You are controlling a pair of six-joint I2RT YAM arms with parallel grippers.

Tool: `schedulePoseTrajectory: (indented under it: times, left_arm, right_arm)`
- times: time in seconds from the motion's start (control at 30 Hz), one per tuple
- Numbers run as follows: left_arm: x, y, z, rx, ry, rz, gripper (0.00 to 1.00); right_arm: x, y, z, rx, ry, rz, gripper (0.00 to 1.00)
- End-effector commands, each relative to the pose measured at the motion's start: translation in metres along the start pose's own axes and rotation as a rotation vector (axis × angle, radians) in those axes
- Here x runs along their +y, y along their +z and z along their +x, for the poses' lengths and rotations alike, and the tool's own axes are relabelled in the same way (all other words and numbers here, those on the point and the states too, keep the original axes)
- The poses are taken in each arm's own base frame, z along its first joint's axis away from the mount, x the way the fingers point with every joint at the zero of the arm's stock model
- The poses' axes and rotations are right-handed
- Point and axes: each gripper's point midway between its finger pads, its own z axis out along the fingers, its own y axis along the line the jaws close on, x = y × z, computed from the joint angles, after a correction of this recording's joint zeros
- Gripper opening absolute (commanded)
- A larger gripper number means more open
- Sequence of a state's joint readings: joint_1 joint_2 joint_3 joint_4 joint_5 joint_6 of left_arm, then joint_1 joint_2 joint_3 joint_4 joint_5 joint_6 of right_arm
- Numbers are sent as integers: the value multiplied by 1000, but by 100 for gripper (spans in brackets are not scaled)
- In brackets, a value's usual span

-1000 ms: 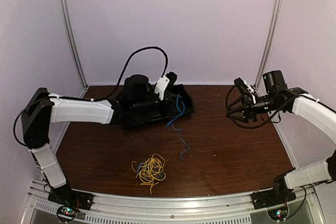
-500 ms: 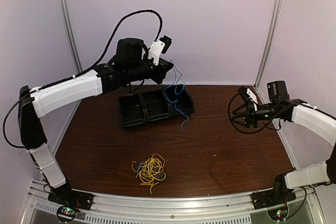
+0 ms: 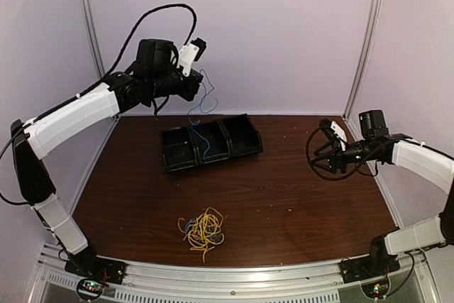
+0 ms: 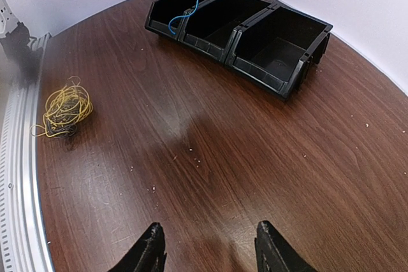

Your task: Untangle the cables

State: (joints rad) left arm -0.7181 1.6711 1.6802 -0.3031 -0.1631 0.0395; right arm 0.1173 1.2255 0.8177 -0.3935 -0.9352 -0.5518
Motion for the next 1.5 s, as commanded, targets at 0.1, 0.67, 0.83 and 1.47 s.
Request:
schedulePoseTrajectory:
  times: [0.1,0.67,0.83,1.47]
  left_arm:
    - [65,5,24,33,-13,-115,0]
    - [108,43,78,121,-30,-187,0]
    - [102,60,111,170,-32,-173,0]
    - [97,56,228,422,-65,-186,0]
  right_arm:
    - [-7,1,2,16,1,23,49]
    - [-6,-4,0,12,-16,47,49]
    - [-7,-3,2,18,-13,49,49]
    - [-7,1,8,40,-3,32,49]
